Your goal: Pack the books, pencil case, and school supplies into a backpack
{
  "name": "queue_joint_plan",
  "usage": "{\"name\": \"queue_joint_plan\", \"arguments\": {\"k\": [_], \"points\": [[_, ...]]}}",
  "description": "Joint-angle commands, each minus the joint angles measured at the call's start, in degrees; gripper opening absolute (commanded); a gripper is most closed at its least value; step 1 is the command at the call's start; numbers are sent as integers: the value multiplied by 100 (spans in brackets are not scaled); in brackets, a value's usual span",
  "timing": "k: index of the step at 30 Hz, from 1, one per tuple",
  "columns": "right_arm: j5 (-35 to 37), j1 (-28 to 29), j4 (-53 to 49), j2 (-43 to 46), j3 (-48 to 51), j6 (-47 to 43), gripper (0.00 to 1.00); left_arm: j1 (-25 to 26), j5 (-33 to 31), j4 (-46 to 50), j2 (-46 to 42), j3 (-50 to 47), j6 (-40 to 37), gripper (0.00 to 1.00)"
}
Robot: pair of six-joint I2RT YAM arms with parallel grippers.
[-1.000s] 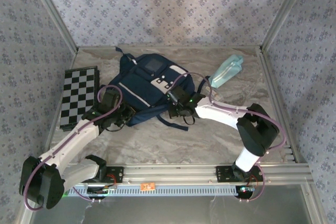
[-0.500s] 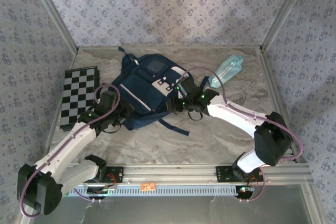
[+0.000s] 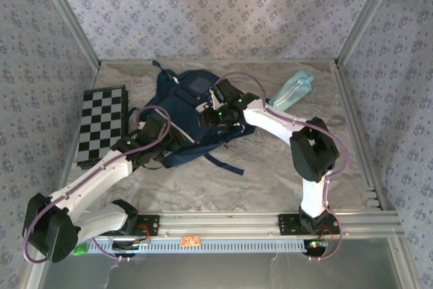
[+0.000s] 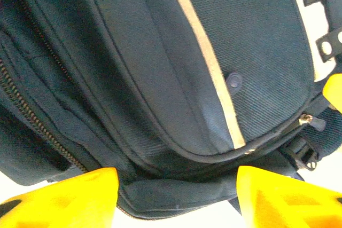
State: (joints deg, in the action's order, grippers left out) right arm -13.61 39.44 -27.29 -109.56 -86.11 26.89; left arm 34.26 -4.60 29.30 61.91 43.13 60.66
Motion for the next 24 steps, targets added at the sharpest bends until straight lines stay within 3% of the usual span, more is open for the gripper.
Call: {"name": "queue_joint_plan", "arguments": {"k": [1,7,17,24], "points": [[-181,-11,-340,-321,-394,-244,55,30,-86,-229,63,-238,-11,60],[-531,71,-359,-782,-670,-387,44,36,-93,-399,311,-545,-6,60],[-737,91,-135,-455,-479,-204,0,-385,125,-852,844,-790,-286,59],[-992,107,615,153,126,584,0,-1008,17,-1240,911,-602,-1015,59]]}}
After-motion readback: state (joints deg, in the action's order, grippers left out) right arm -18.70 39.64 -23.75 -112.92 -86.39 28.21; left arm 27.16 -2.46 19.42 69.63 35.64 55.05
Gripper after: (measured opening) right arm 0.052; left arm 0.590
